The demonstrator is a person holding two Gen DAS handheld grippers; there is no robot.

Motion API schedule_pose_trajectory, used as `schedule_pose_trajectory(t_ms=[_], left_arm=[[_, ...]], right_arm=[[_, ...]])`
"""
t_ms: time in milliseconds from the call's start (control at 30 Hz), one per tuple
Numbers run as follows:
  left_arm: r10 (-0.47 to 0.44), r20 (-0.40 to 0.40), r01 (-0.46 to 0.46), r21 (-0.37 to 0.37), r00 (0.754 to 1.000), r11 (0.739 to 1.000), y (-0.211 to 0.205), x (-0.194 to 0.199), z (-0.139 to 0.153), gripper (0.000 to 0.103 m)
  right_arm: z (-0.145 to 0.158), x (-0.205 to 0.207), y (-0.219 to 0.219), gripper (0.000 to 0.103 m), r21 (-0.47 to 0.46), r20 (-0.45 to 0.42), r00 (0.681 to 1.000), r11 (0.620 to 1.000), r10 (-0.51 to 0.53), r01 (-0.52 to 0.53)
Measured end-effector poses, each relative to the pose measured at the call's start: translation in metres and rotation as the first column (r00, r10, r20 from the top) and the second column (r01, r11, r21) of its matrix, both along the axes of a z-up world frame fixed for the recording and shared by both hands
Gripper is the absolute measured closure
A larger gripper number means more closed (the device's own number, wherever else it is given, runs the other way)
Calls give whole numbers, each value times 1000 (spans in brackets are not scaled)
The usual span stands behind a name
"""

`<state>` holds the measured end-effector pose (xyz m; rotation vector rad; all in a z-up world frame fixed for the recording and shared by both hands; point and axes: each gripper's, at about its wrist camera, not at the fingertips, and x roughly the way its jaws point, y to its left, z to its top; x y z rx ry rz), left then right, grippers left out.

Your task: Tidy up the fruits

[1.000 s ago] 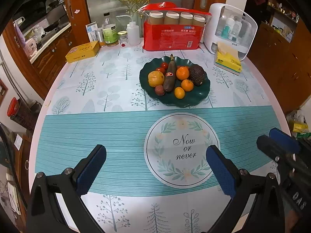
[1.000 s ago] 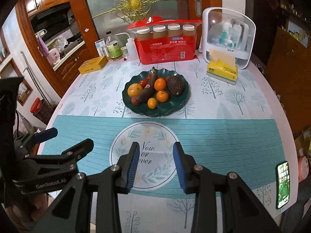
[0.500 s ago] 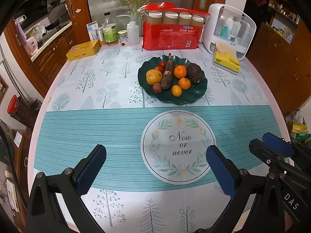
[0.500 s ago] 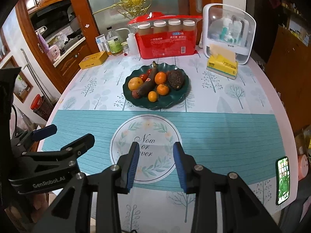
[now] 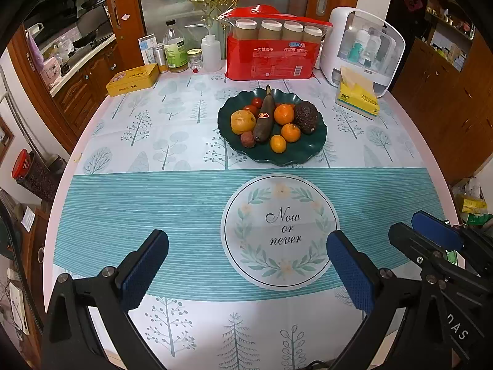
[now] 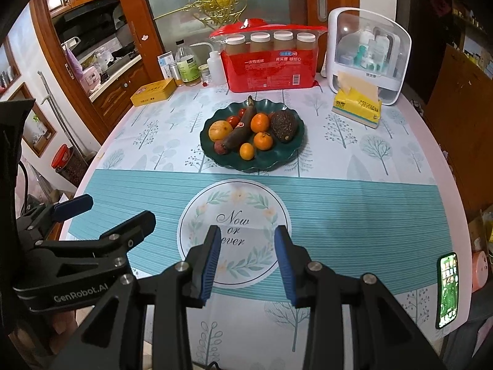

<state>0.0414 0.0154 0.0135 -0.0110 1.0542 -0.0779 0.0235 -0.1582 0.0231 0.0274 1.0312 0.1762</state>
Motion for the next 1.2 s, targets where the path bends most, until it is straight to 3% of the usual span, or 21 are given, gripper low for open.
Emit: schedule_pose_trajectory(t_ms=[1200], left_arm=[[7,-23,-7,10,1000,1000,4,-17,-5,1]], right_arm=[[-9,-14,4,66,19,-31,999,1000,-11,11]])
